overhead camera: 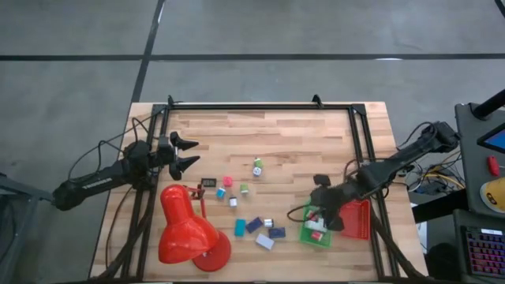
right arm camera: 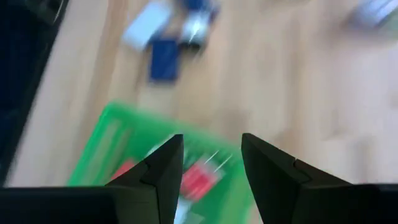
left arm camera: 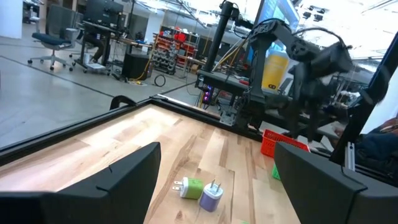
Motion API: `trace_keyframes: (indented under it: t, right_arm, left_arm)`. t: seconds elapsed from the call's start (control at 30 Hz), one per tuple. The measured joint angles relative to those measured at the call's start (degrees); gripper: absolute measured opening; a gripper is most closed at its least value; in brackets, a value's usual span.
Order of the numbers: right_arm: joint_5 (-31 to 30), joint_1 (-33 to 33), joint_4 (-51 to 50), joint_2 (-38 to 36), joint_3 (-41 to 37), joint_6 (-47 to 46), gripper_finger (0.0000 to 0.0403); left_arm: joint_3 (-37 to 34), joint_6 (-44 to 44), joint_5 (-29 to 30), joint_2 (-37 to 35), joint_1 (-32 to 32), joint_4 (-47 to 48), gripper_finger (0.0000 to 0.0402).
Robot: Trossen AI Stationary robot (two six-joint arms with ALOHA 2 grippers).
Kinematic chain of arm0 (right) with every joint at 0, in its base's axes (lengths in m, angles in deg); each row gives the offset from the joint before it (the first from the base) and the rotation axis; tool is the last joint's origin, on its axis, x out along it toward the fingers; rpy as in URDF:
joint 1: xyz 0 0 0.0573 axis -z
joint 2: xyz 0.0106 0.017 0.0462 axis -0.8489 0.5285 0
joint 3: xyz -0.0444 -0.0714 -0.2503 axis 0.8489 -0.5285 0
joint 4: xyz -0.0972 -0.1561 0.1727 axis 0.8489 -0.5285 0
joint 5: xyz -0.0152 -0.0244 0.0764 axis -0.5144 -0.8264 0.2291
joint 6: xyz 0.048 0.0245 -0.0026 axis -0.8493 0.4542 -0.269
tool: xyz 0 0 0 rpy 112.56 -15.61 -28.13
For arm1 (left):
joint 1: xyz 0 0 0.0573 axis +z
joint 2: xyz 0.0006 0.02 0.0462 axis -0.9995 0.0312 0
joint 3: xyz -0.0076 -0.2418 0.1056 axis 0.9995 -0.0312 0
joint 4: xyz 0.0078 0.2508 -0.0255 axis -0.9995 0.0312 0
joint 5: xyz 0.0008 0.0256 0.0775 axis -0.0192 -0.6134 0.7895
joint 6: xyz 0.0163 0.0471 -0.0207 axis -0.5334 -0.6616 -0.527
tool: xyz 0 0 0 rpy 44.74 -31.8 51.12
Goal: Pick & Place Office items
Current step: Put the purple charger adapter into the green basket
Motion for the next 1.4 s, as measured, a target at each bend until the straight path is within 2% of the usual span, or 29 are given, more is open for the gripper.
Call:
trace_keyframes:
  t: [0.17, 0.3, 0.4, 0.67, 0.87, 1.03, 1.2, 1.4]
  right_arm:
    - [-13.32, 0.08, 9.98, -2.56, 0.00, 9.65, 0.0162]
    - [-19.37, 0.37, 21.53, -0.33, 0.00, 17.84, 0.0162]
    - [-22.19, 1.91, 26.54, 2.57, 0.00, 19.90, 0.0162]
    - [-22.87, 10.28, 29.91, 11.88, -0.02, 21.28, 0.0162]
    - [-27.18, 14.73, 43.97, 21.13, -0.04, 21.26, 0.0162]
    - [-28.51, 17.23, 53.13, 28.34, -0.04, 19.76, 0.0162]
    - [-28.42, 18.24, 56.71, 34.66, -0.04, 20.05, 0.0162]
    - [-26.90, 19.68, 61.24, 38.57, -0.02, 16.32, 0.0162]
  left_arm:
    - [0.00, 0.01, 0.00, -0.01, 0.01, -0.01, 0.0320]
    - [0.00, 0.00, 0.00, -0.02, 0.00, 0.00, 0.0320]
    - [0.01, 0.00, 0.00, -0.02, 0.02, -0.01, 0.0320]
    - [0.01, 0.02, 0.00, -0.02, 0.02, -0.02, 0.0320]
    - [0.02, 0.00, 0.00, -0.02, 0.01, -0.01, 0.0320]
    - [0.00, 0.01, 0.00, -0.02, 0.02, -0.04, 0.0320]
    - [0.00, 0.00, 0.00, -0.02, 0.00, 0.00, 0.0320]
    - [0.00, 0.00, 0.00, -0.02, 0.00, -0.02, 0.0320]
